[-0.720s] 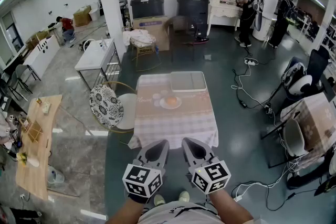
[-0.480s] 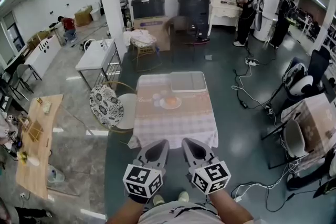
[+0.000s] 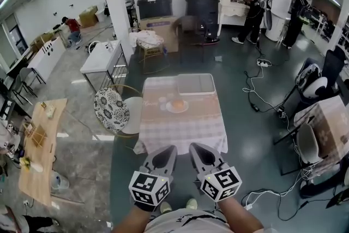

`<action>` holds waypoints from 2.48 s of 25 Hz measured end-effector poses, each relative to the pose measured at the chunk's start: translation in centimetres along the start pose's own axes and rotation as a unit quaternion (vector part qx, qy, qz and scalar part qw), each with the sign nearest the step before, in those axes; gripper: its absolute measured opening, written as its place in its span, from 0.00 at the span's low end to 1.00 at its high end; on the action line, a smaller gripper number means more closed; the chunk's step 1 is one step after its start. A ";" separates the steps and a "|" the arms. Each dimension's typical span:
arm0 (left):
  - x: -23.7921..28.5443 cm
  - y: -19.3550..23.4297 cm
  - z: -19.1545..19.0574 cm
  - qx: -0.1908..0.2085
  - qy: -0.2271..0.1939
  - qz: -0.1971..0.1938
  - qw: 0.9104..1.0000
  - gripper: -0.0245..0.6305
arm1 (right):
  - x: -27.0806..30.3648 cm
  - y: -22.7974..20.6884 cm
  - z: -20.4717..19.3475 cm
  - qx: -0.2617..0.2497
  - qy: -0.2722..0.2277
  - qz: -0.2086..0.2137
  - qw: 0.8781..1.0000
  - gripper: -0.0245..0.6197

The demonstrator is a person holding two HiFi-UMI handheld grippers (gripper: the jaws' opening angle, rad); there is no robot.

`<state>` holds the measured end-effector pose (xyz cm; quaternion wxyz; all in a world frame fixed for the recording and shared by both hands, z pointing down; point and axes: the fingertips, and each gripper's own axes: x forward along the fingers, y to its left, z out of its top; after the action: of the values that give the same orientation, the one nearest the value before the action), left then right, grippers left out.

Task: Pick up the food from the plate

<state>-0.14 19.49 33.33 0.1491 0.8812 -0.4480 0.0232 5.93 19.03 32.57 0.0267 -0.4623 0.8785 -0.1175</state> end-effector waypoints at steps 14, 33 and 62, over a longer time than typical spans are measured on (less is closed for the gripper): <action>2.0 -1.1 -0.3 0.004 -0.005 0.025 1.000 0.05 | -0.6 -2.5 0.3 -0.002 -0.005 0.018 1.000 0.06; 8.0 4.5 0.1 0.030 -0.002 0.026 0.999 0.05 | 6.3 -6.2 -1.1 0.006 0.018 0.006 1.000 0.06; 22.5 22.9 0.5 0.020 0.037 -0.043 0.998 0.05 | 26.5 -13.2 -5.2 -0.018 0.077 -0.057 0.995 0.06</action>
<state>-5.00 -10.93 42.29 0.1488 0.9008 -0.4036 0.0587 0.68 -8.88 42.36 -0.0558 -0.5014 0.8523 -0.1382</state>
